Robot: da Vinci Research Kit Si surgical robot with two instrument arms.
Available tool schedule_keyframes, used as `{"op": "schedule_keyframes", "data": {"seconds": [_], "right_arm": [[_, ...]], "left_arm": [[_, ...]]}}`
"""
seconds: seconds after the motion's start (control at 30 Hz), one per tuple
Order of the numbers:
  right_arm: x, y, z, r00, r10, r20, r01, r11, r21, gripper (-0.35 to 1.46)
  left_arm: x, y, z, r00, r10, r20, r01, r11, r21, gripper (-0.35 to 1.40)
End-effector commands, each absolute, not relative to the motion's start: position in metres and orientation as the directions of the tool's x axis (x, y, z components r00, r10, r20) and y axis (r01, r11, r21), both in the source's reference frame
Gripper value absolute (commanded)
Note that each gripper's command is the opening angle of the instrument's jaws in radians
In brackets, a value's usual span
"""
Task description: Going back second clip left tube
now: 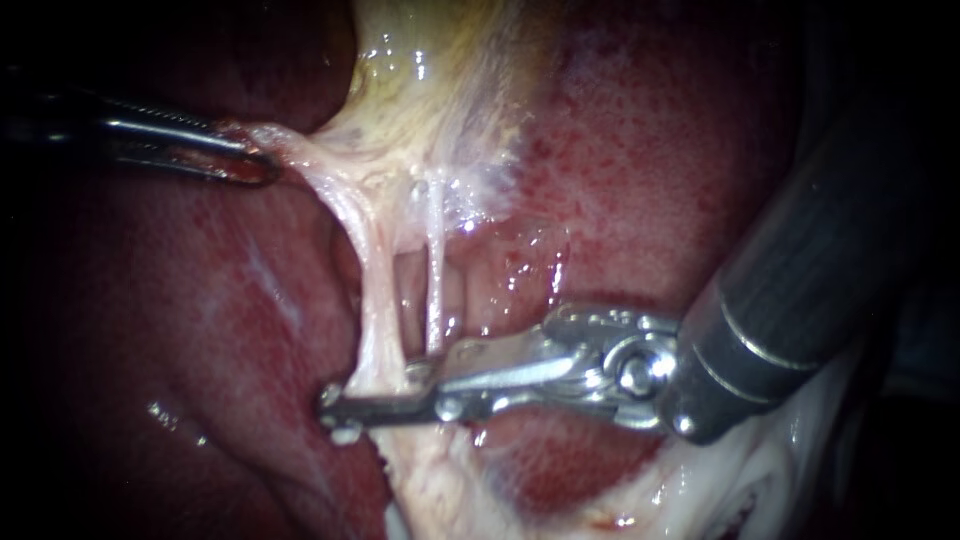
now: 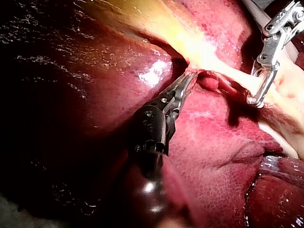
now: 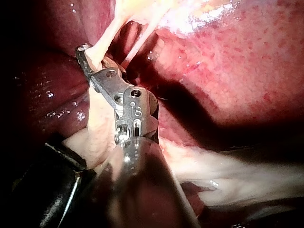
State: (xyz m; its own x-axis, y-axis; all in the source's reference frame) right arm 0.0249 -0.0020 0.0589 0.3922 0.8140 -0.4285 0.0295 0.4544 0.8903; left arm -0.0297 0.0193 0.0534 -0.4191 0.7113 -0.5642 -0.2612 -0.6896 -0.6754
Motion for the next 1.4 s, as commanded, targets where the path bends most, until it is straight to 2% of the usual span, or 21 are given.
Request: {"op": "schedule_keyframes", "data": {"seconds": [0.03,0.13,0.27,0.33,0.4,0.6,0.83,1.1,1.4], "right_arm": [[0.0248,-0.0020,0.0592,0.390,0.797,-0.461,0.039,0.486,0.873,0.13],[0.0252,-0.0020,0.0602,0.380,0.769,-0.515,0.041,0.542,0.840,0.39],[0.0250,-0.0017,0.0614,0.357,0.726,-0.587,0.015,0.624,0.781,0.49],[0.0244,-0.0013,0.0618,0.343,0.690,-0.637,-0.010,0.681,0.732,0.50],[0.0235,-0.0011,0.0620,0.340,0.675,-0.655,-0.017,0.701,0.713,0.50],[0.0204,-0.0007,0.0615,0.341,0.603,-0.721,-0.004,0.768,0.640,0.50],[0.0150,-0.0002,0.0591,0.341,0.490,-0.803,0.045,0.844,0.534,0.50],[0.0085,0.0012,0.0568,0.344,0.422,-0.839,0.045,0.885,0.464,0.50],[0.0056,0.0035,0.0547,0.347,0.402,-0.848,0.029,0.899,0.438,0.50]], "left_arm": [[-0.0297,0.0193,0.0534,-0.419,0.711,-0.564,-0.261,-0.690,-0.675,-0.35],[-0.0297,0.0193,0.0534,-0.419,0.711,-0.564,-0.261,-0.690,-0.675,-0.35],[-0.0297,0.0193,0.0534,-0.419,0.711,-0.564,-0.261,-0.690,-0.675,-0.35],[-0.0297,0.0193,0.0534,-0.419,0.711,-0.564,-0.261,-0.690,-0.675,-0.35],[-0.0296,0.0193,0.0534,-0.419,0.711,-0.564,-0.261,-0.690,-0.675,-0.35],[-0.0295,0.0193,0.0534,-0.419,0.711,-0.565,-0.263,-0.690,-0.674,-0.35],[-0.0293,0.0193,0.0534,-0.419,0.711,-0.565,-0.265,-0.691,-0.673,-0.35],[-0.0292,0.0194,0.0535,-0.419,0.711,-0.565,-0.264,-0.691,-0.673,-0.35],[-0.0297,0.0191,0.0545,-0.419,0.709,-0.568,-0.268,-0.694,-0.668,-0.35]]}}
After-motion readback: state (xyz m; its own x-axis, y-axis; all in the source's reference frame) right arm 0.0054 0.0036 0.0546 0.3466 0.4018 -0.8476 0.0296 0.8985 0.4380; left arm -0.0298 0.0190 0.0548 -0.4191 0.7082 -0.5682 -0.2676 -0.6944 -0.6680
